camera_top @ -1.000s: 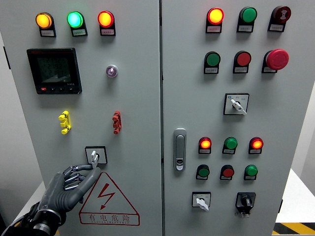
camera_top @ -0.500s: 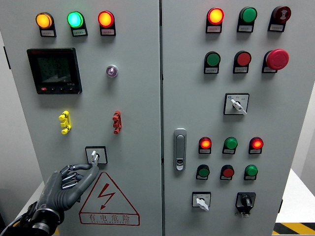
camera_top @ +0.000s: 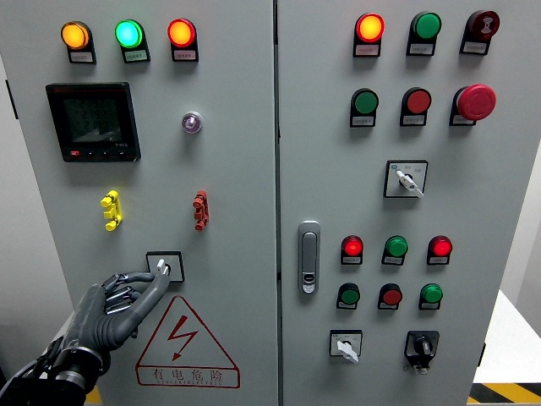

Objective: Turn on light switch 1
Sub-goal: 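Pinch the white switch knob with the left hand fingers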

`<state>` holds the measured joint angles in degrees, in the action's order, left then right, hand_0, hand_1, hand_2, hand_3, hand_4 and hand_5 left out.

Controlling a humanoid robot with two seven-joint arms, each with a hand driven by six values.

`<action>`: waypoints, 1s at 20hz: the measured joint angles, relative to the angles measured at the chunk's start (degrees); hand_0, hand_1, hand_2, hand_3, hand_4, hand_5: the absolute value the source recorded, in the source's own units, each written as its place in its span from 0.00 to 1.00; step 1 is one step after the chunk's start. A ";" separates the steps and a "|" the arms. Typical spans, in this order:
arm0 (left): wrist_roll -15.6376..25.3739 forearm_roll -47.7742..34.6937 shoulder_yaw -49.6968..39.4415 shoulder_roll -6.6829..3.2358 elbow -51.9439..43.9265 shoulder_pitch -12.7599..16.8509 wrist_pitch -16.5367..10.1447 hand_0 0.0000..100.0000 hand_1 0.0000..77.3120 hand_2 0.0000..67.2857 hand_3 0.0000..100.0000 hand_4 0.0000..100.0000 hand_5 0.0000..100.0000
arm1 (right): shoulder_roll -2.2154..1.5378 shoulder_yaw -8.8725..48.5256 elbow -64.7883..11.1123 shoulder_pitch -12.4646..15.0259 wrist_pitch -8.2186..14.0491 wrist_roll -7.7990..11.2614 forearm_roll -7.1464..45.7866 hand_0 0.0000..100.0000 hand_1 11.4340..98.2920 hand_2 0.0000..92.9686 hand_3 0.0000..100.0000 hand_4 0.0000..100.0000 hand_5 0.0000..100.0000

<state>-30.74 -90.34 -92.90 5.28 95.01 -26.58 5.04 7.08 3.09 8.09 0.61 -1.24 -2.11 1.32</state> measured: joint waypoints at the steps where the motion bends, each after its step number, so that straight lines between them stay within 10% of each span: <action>1: -0.55 0.00 0.00 0.00 0.00 -0.16 0.03 0.00 0.75 0.61 0.82 1.00 0.94 | 0.00 -0.01 0.00 0.01 0.00 0.00 0.00 0.00 0.10 0.00 0.20 0.19 0.10; 20: -6.07 -2.46 0.02 0.32 0.02 -2.73 0.06 0.00 0.72 0.69 0.85 1.00 0.97 | -0.04 0.01 0.00 0.00 -0.05 0.00 0.00 0.00 0.10 0.00 0.20 0.19 0.10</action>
<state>-36.81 -92.80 -92.88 5.59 95.03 -29.31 5.10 7.04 3.10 8.09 0.61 -1.29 -2.11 1.32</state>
